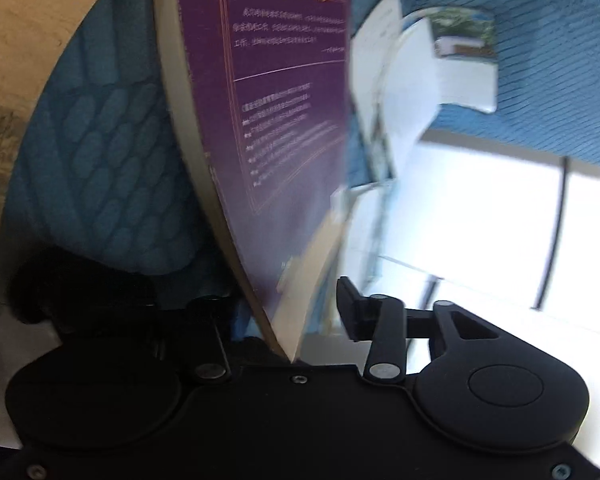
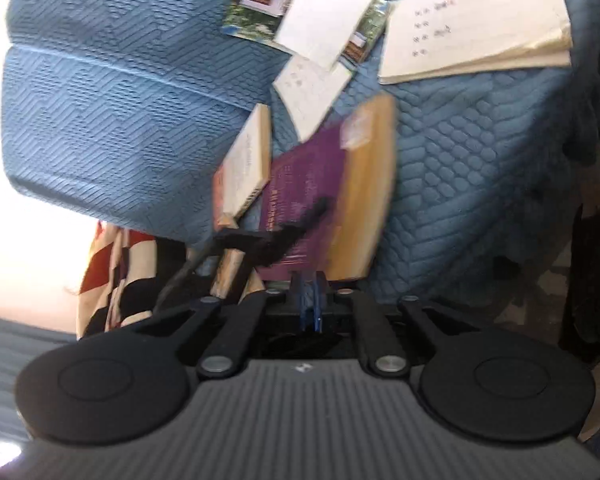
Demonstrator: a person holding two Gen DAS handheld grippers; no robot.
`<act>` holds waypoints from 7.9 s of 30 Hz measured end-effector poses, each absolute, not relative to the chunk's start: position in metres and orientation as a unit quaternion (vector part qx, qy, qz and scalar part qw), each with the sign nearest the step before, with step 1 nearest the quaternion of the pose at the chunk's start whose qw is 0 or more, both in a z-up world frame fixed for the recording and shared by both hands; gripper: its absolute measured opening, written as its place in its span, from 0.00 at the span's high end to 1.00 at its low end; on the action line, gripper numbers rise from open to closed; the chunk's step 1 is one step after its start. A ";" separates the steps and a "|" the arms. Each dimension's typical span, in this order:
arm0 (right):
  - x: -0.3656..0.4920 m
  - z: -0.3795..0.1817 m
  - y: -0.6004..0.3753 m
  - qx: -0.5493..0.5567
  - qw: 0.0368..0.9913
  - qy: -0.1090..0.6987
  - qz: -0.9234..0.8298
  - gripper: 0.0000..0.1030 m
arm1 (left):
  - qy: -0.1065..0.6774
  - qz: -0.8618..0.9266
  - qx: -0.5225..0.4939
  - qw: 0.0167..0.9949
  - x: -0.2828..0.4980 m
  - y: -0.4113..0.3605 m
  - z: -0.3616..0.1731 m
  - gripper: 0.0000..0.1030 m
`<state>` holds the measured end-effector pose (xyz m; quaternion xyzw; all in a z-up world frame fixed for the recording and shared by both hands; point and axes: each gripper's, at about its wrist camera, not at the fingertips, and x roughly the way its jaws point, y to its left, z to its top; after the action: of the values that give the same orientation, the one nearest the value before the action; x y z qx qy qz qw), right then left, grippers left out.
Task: Organize objects
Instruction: 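Close the left gripper on the purple book and lift it upright, then lower the purple book with the left gripper onto the tan book, then open the left gripper and release the purple book on the tan book, then raise the left gripper up and away from the stacked books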
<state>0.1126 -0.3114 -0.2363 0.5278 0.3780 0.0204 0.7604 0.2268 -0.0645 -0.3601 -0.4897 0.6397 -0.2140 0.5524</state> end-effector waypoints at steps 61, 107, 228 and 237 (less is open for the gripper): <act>0.178 -0.120 -0.328 0.399 0.851 0.337 0.061 0.77 | 0.500 -0.321 -0.442 0.672 0.215 0.019 -0.168 0.80; 0.240 -0.167 -0.159 0.266 0.872 0.391 0.123 0.76 | 0.529 -0.195 -0.384 0.731 0.241 0.157 -0.211 0.78; 0.204 -0.217 -0.238 0.202 0.869 0.448 0.059 0.61 | 0.610 -0.171 -0.151 0.759 0.271 0.032 -0.220 0.21; 0.184 -0.147 -0.247 0.179 0.897 0.397 0.071 0.60 | 0.514 -0.206 -0.134 0.822 0.243 0.022 -0.131 0.21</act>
<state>0.1843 -0.2472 -0.1465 0.1792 0.3968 0.0706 0.8975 0.2434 0.0216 -0.1308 -0.1340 0.5139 -0.2062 0.8218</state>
